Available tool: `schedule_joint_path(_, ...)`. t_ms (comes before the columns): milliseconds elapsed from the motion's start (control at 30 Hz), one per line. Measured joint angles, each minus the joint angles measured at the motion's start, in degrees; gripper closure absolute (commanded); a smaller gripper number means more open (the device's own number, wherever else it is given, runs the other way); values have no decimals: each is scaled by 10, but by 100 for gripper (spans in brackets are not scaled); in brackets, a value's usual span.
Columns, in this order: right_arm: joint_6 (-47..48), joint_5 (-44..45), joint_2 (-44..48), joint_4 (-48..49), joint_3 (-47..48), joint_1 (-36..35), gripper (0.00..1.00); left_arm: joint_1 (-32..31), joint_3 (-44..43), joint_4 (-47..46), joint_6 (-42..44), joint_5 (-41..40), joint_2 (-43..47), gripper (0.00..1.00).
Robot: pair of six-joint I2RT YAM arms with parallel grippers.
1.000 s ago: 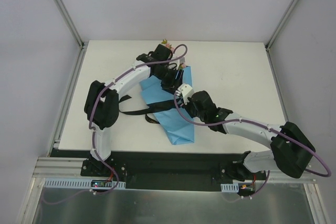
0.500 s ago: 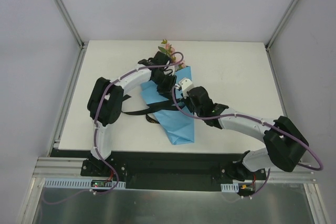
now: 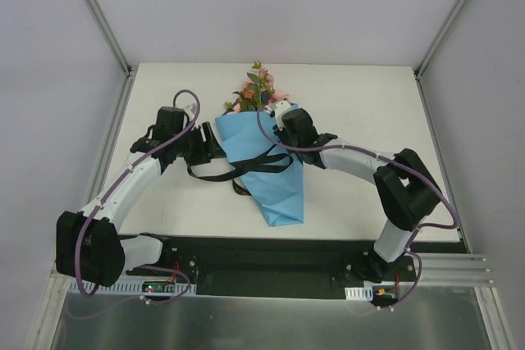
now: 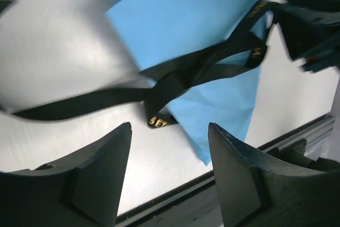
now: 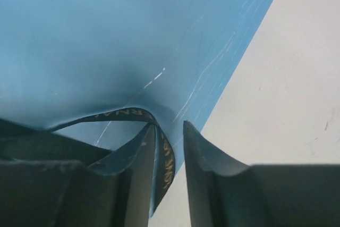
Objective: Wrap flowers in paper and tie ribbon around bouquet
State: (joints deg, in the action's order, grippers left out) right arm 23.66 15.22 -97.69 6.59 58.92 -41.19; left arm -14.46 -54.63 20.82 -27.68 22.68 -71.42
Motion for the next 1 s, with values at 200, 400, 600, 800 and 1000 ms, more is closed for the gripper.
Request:
schedule_joint_path(200, -74, -38, -7, -150, 90, 23, 40, 57, 143, -1, -91, -43, 46, 25)
schedule_joint_path(400, -186, -83, 71, -273, 78, 45, 33, 78, 185, -8, -170, -87, 83, 14)
schedule_joint_path(600, -278, -169, 104, -274, 56, 57, 37, 86, 197, -19, -217, -127, 66, 14)
schedule_joint_path(800, -300, -200, 59, -259, 56, 71, 46, 95, 188, -33, -228, -141, -21, 26)
schedule_joint_path(1000, -275, -218, 12, -249, 57, 66, 56, 97, 160, -60, -234, -140, -85, 54)
